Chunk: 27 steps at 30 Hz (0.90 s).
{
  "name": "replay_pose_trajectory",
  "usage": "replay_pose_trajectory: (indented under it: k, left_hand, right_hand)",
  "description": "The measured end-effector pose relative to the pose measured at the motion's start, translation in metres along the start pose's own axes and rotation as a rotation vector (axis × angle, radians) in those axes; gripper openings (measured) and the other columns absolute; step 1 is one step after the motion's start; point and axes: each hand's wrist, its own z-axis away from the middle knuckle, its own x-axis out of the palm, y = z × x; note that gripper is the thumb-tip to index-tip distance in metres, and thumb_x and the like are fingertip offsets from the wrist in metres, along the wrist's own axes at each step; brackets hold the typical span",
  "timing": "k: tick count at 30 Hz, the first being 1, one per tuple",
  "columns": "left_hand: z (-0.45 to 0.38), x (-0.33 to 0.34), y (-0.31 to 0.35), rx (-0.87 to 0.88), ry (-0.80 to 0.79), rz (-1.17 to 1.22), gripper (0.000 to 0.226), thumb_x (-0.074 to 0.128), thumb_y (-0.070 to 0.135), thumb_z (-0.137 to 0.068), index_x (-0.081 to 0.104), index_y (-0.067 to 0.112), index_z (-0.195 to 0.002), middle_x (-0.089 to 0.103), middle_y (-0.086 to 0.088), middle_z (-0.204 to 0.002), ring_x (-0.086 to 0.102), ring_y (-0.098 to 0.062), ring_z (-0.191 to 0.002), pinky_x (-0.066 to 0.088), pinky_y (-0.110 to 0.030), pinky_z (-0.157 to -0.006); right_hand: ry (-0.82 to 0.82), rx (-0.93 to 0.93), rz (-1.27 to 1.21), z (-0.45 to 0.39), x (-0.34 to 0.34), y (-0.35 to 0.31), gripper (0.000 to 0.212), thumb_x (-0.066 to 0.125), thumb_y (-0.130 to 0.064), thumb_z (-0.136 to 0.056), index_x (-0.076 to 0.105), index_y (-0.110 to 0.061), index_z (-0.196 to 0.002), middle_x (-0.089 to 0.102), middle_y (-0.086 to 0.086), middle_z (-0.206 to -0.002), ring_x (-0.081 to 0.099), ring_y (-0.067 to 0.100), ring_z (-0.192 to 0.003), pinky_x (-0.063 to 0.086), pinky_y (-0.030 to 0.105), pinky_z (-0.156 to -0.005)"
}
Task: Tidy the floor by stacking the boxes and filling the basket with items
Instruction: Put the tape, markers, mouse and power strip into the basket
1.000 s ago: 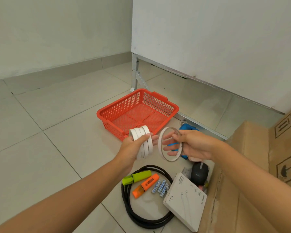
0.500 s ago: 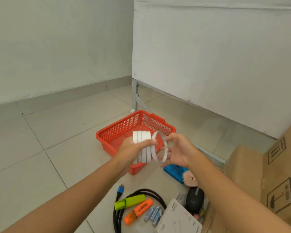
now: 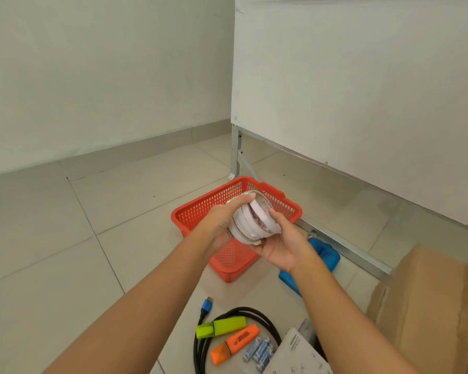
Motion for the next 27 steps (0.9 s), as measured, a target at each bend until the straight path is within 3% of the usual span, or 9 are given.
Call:
replay_pose_trajectory:
  k: [4, 8, 11, 15, 18, 22, 25, 27]
  left_hand:
    - [-0.026, -0.036, 0.002, -0.158, -0.022, -0.171, 0.041, 0.061, 0.036, -0.086, 0.063, 0.005, -0.112, 0.067, -0.013, -0.110, 0.065, -0.023, -0.094, 0.056, -0.032, -0.073]
    - [-0.056, -0.069, 0.002, -0.383, -0.141, -0.324, 0.043, 0.043, 0.043, -0.094, 0.055, 0.009, -0.117, 0.062, -0.013, -0.108, 0.062, -0.024, -0.093, 0.053, -0.039, -0.080]
    - [-0.083, -0.093, 0.006, -0.433, -0.145, -0.385, 0.054, 0.029, 0.049, -0.097, 0.048, 0.007, -0.125, 0.056, -0.014, -0.109, 0.059, -0.024, -0.090, 0.051, -0.042, -0.080]
    - [-0.125, -0.123, 0.021, -0.353, -0.333, -0.559, 0.066, 0.032, 0.062, -0.090, 0.056, 0.011, -0.123, 0.065, -0.004, -0.118, 0.062, -0.017, -0.106, 0.049, -0.035, -0.092]
    - [-0.156, -0.144, 0.018, -0.190, -0.338, -0.812, 0.046, 0.049, 0.043, -0.093, 0.062, 0.004, -0.114, 0.066, -0.013, -0.117, 0.063, -0.021, -0.105, 0.046, -0.041, -0.098]
    - [-0.188, -0.172, 0.003, -0.054, -0.342, -1.050, 0.030, 0.047, 0.031, -0.096, 0.067, 0.011, -0.106, 0.069, -0.007, -0.108, 0.063, -0.017, -0.097, 0.048, -0.032, -0.092]
    - [-0.200, -0.186, -0.010, -0.113, -0.275, -1.300, 0.033, 0.048, 0.029, -0.095, 0.067, 0.003, -0.103, 0.065, -0.010, -0.091, 0.059, -0.021, -0.079, 0.045, -0.028, -0.070]
    - [-0.203, -0.190, -0.017, -0.039, -0.189, -1.567, 0.027, 0.054, 0.025, -0.090, 0.065, 0.003, -0.101, 0.065, -0.015, -0.097, 0.061, -0.028, -0.088, 0.042, -0.029, -0.070]
  right_hand:
    - [0.224, 0.094, 0.325, -0.027, -0.001, -0.003, 0.024, 0.043, -0.028, -0.098, 0.060, -0.014, -0.107, 0.060, 0.010, -0.101, 0.054, 0.018, -0.079, 0.046, 0.030, -0.065]
    - [0.340, 0.132, 0.513, -0.054, 0.005, 0.006, 0.023, 0.038, -0.018, -0.098, 0.060, -0.014, -0.092, 0.060, 0.008, -0.084, 0.056, 0.019, -0.070, 0.048, 0.033, -0.061]
    - [0.399, 0.145, 0.519, -0.081, 0.019, 0.022, 0.024, 0.036, -0.017, -0.098, 0.056, -0.015, -0.084, 0.056, 0.007, -0.077, 0.053, 0.020, -0.067, 0.047, 0.033, -0.060]
    - [0.455, 0.140, 0.408, -0.123, 0.039, 0.043, 0.025, 0.034, -0.020, -0.100, 0.055, -0.012, -0.090, 0.057, 0.008, -0.080, 0.055, 0.021, -0.066, 0.049, 0.033, -0.059]
    - [0.488, 0.143, 0.430, -0.159, 0.041, 0.055, 0.025, 0.039, -0.028, -0.098, 0.055, -0.011, -0.107, 0.061, 0.009, -0.088, 0.058, 0.020, -0.067, 0.051, 0.031, -0.056]
    - [0.486, 0.190, 0.547, -0.195, 0.032, 0.075, 0.035, 0.047, -0.032, -0.094, 0.052, -0.010, -0.121, 0.063, 0.008, -0.098, 0.060, 0.017, -0.068, 0.050, 0.027, -0.054]
    - [0.493, 0.196, 0.702, -0.210, 0.030, 0.091, 0.036, 0.052, -0.032, -0.091, 0.055, -0.011, -0.119, 0.065, 0.008, -0.096, 0.061, 0.016, -0.066, 0.051, 0.026, -0.051]
    - [0.490, 0.201, 0.784, -0.215, 0.033, 0.098, 0.031, 0.057, -0.032, -0.089, 0.059, -0.013, -0.113, 0.063, 0.010, -0.094, 0.060, 0.018, -0.065, 0.055, 0.031, -0.055]
